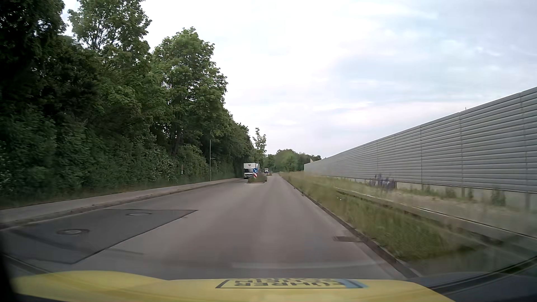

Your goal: Follow the waypoints while adhering to traffic rules and regulations

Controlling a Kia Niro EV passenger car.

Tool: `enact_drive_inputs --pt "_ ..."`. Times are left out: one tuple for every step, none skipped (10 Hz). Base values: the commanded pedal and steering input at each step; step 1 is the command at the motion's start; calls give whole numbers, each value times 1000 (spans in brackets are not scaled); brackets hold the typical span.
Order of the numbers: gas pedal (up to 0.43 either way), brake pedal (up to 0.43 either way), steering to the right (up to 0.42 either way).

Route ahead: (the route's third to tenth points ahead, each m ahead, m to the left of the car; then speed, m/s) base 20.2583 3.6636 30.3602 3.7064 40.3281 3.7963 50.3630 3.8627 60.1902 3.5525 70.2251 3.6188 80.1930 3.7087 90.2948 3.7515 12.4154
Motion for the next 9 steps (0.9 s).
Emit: enact_drive_inputs --pt "59 0 -4" --pt "59 0 -4" --pt "59 0 -4" --pt "59 0 -4" --pt "59 0 -4" --pt "67 0 -4" --pt "67 0 -4" --pt "67 0 -4" --pt "67 0 -4"
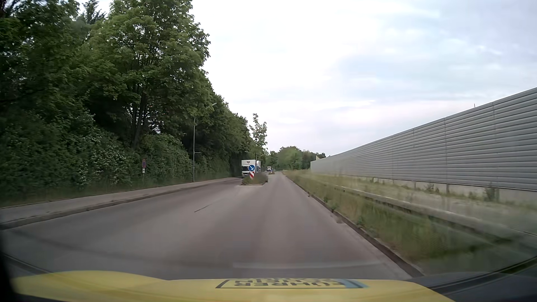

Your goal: Follow the waypoints while adhering to traffic rules and regulations

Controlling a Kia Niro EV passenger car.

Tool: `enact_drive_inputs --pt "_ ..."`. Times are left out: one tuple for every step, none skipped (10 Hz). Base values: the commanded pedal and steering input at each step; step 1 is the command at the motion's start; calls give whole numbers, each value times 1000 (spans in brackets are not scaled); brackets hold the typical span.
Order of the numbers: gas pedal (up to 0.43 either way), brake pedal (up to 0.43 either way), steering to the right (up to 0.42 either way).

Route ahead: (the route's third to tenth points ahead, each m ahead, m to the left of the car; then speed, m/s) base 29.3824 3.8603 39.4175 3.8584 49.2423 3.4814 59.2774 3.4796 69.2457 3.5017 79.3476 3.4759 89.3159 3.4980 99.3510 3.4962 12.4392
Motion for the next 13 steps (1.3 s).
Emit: enact_drive_inputs --pt "67 0 -4" --pt "67 0 -4" --pt "79 0 -2" --pt "79 0 1" --pt "79 0 1" --pt "79 0 4" --pt "79 0 4" --pt "67 0 5" --pt "67 0 7" --pt "67 0 8" --pt "67 0 11" --pt "67 0 11" --pt "67 0 10"
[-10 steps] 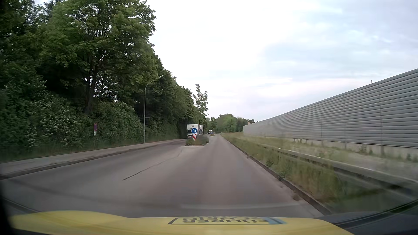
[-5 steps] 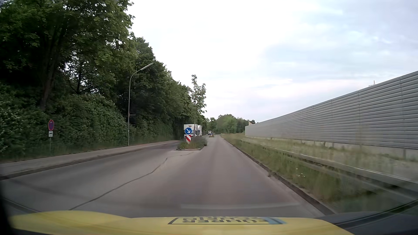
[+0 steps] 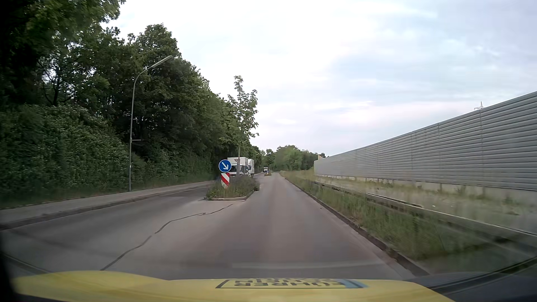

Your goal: Follow the waypoints while adhering to traffic rules and regulations

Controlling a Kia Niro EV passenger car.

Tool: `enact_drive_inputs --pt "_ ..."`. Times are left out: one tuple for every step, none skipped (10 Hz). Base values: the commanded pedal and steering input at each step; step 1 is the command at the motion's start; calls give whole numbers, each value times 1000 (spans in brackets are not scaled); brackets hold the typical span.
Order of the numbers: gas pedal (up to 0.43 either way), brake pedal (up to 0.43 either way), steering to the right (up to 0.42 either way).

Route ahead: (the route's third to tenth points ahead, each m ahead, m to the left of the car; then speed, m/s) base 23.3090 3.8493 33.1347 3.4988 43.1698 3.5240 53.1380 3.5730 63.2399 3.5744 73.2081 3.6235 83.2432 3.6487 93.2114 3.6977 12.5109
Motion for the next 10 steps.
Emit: enact_drive_inputs --pt "67 0 8" --pt "67 0 8" --pt "67 0 8" --pt "67 0 7" --pt "67 0 5" --pt "67 0 1" --pt "67 0 -3" --pt "67 0 -7" --pt "67 0 -7" --pt "67 0 -7"
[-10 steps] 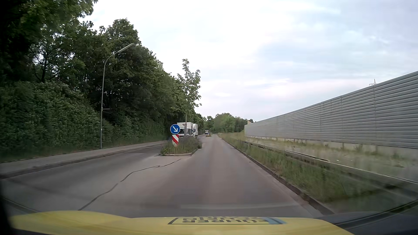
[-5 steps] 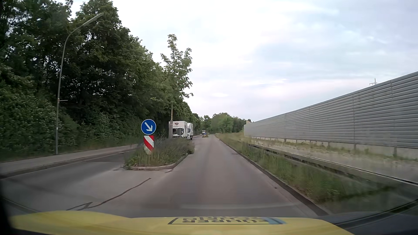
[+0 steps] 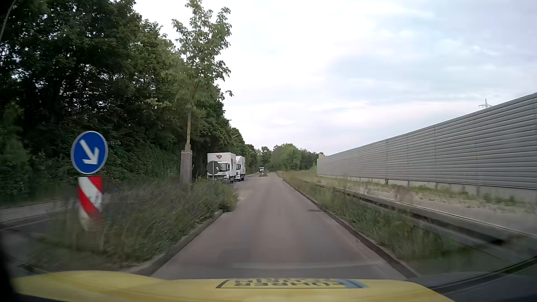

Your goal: Follow the waypoints while adhering to traffic rules and regulations

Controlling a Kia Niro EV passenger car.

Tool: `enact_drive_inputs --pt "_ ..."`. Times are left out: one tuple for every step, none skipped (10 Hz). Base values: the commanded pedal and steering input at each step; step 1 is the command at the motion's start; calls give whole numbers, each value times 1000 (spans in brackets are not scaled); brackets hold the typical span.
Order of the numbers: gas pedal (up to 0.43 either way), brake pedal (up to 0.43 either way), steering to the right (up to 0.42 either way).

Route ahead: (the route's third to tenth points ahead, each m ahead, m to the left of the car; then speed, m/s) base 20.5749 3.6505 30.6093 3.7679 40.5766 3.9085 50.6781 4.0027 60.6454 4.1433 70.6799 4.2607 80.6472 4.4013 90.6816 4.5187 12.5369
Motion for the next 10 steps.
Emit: enact_drive_inputs --pt "67 0 -7" --pt "67 0 -7" --pt "67 0 -7" --pt "67 0 -7" --pt "67 0 -6" --pt "67 0 -6" --pt "67 0 -7" --pt "67 0 -7" --pt "67 0 -4" --pt "67 0 -2"
